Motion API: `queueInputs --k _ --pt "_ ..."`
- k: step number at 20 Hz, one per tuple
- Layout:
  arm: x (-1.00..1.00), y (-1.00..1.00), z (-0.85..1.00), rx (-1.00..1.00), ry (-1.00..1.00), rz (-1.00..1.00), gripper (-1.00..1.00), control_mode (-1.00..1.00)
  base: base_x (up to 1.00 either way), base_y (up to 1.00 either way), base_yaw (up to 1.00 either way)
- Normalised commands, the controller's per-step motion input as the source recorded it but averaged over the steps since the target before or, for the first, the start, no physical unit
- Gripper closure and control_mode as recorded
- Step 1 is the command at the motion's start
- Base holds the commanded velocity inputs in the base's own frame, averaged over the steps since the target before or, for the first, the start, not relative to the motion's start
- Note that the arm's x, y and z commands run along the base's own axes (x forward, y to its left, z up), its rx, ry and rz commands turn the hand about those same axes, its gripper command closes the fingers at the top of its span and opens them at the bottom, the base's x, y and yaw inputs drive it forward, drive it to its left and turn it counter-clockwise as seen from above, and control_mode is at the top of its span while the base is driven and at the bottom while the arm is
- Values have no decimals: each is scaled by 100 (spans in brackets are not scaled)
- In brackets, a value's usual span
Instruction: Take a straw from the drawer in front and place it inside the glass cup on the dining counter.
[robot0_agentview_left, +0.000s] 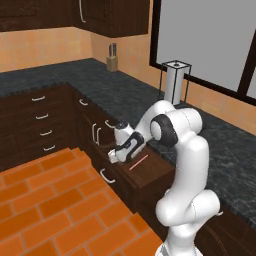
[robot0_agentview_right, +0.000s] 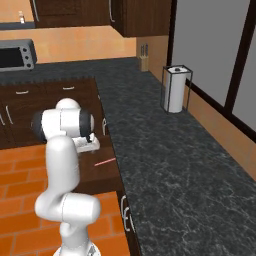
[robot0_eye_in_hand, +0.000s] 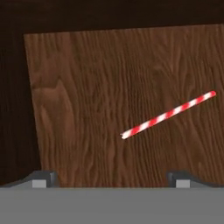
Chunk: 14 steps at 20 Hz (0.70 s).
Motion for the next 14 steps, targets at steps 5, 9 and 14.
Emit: queueInputs --k 5,9,14 --pt "8 20 -69 19 11 1 -100 -100 0 0 0" --pt "-28 95 -54 7 5 2 -100 -100 0 0 0" --pt "-31 100 -36 0 3 0 -100 -100 0 0 0"
